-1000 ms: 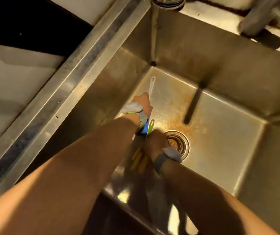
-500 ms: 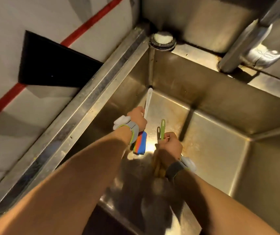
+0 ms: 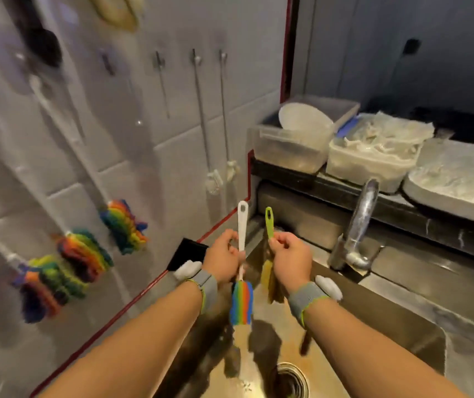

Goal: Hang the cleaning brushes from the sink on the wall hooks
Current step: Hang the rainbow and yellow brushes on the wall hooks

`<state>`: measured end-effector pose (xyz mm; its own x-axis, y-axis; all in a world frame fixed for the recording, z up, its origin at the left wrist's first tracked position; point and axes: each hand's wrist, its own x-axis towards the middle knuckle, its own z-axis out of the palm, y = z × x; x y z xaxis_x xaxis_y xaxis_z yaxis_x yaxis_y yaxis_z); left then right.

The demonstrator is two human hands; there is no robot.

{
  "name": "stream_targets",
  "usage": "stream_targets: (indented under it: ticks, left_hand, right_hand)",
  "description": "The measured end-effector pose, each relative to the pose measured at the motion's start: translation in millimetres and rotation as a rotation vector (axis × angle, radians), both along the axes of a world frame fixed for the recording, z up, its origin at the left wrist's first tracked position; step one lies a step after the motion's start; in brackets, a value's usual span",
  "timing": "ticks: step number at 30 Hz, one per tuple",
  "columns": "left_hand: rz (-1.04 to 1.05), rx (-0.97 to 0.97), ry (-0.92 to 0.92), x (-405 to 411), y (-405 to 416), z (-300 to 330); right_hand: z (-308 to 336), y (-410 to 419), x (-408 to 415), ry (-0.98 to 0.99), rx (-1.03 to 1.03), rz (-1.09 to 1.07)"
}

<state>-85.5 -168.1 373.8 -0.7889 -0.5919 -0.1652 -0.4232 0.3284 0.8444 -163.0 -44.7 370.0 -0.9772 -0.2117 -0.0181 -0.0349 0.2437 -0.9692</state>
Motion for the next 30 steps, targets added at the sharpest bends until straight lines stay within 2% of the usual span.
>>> stream_targets:
  ticks: [3, 8, 13, 19, 25, 30]
  left_hand:
    - [0.01, 0.035, 0.134, 11.3, 0.5, 59.8]
    - [0.116, -0.03, 0.311, 34.6, 0.4, 156.7]
    - [0.233, -0.12, 0.414, 55.0, -7.7, 214.4]
    - [0.353, -0.165, 0.463, 57.3, -23.4, 232.8]
    - [0.473, -0.234, 0.431, 53.8, -53.8, 215.4]
    - [0.492, -0.29, 0.457, 56.5, -59.0, 209.9]
  right_hand:
    - [62.2, -11.1, 5.4, 0.075, -0.057, 0.048]
    - [156.3, -30.7, 15.0, 0.212, -0.148, 0.112]
    - [216.0, -49.8, 24.1, 0.269, -0.227, 0.162]
    - [233.0, -86.3, 26.0, 0.215, -0.251, 0.208]
    - [233.7, -115.4, 20.7, 0.177, -0.273, 0.247]
    - [221.8, -127.9, 17.3, 0.162, -0.282, 0.274]
